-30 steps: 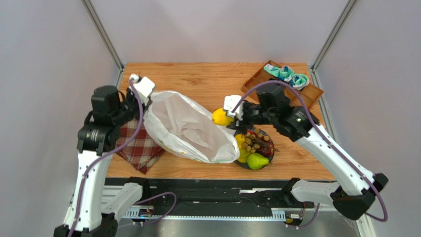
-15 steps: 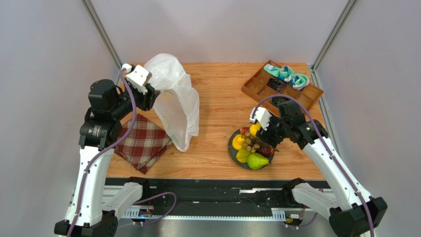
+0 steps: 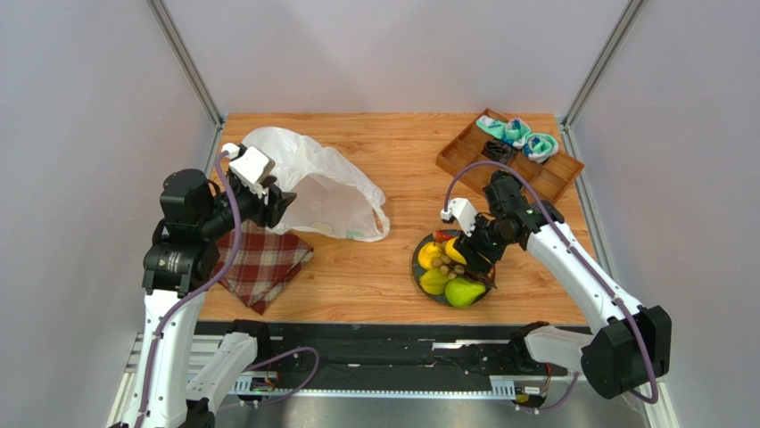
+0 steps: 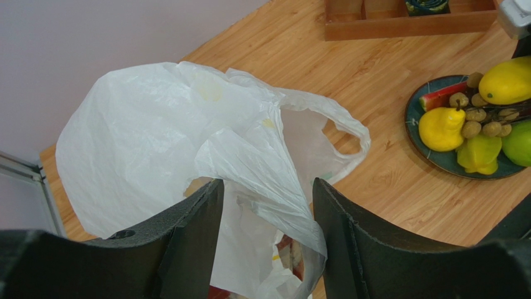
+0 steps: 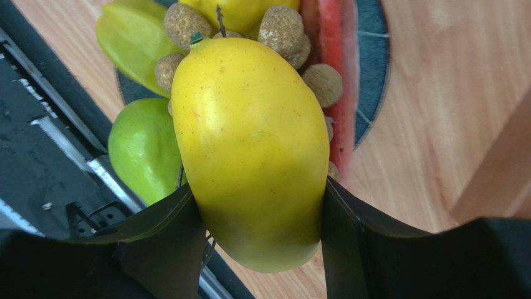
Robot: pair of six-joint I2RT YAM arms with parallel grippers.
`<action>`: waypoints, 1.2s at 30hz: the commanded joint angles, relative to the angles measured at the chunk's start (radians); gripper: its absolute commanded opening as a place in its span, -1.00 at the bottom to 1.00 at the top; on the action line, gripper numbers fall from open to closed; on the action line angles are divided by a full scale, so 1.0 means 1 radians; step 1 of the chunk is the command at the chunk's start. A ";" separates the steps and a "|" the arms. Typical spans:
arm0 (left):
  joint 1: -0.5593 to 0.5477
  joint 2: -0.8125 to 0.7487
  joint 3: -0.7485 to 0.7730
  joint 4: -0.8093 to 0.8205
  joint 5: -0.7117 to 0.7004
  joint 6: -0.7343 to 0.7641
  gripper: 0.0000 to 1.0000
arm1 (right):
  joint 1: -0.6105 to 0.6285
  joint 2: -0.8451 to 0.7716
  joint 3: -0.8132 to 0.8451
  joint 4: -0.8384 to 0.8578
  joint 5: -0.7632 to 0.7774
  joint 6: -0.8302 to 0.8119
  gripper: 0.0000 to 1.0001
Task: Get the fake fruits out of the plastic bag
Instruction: Place the fake fruit on the plate.
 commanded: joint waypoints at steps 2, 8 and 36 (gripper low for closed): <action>0.013 -0.008 -0.021 0.030 0.037 -0.025 0.26 | -0.003 0.014 0.014 -0.054 -0.131 0.036 -0.35; 0.017 -0.017 -0.038 0.035 0.048 -0.028 0.26 | -0.003 0.040 0.000 -0.035 -0.104 0.069 0.08; 0.021 -0.023 -0.050 0.044 0.091 -0.038 0.38 | -0.003 0.064 0.216 -0.049 -0.087 0.171 0.89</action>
